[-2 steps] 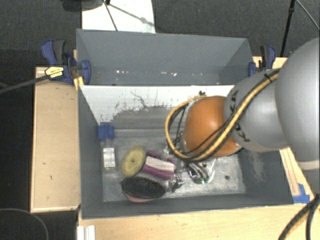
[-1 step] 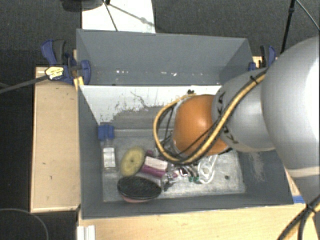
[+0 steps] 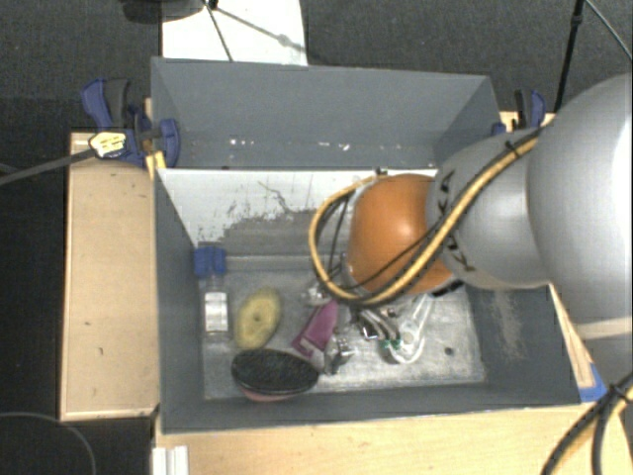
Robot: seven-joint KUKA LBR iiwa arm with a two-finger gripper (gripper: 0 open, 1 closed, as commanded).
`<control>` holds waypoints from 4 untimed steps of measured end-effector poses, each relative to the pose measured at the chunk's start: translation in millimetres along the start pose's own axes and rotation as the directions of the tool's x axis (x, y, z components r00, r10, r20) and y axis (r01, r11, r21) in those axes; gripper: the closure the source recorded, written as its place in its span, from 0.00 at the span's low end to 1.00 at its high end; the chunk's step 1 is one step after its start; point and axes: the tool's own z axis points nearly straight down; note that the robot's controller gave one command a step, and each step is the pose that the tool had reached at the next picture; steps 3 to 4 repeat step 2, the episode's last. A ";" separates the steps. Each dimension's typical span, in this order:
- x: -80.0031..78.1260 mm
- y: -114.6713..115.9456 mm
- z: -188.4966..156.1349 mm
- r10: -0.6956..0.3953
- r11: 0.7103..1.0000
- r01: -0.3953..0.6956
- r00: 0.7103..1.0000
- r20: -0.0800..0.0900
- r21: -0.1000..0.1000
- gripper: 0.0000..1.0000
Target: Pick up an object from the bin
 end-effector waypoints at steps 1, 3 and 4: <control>3.0 1.7 1.8 0.001 1.000 -0.001 1.000 -0.007 -0.002 1.00; 12.5 -20.8 -142.0 -0.004 1.000 0.004 1.000 -0.003 0.000 1.00; 12.5 -20.8 -142.0 -0.004 1.000 0.004 1.000 -0.003 0.000 1.00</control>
Offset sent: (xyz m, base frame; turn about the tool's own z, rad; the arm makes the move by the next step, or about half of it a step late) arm 0.0000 0.0000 0.0000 0.0000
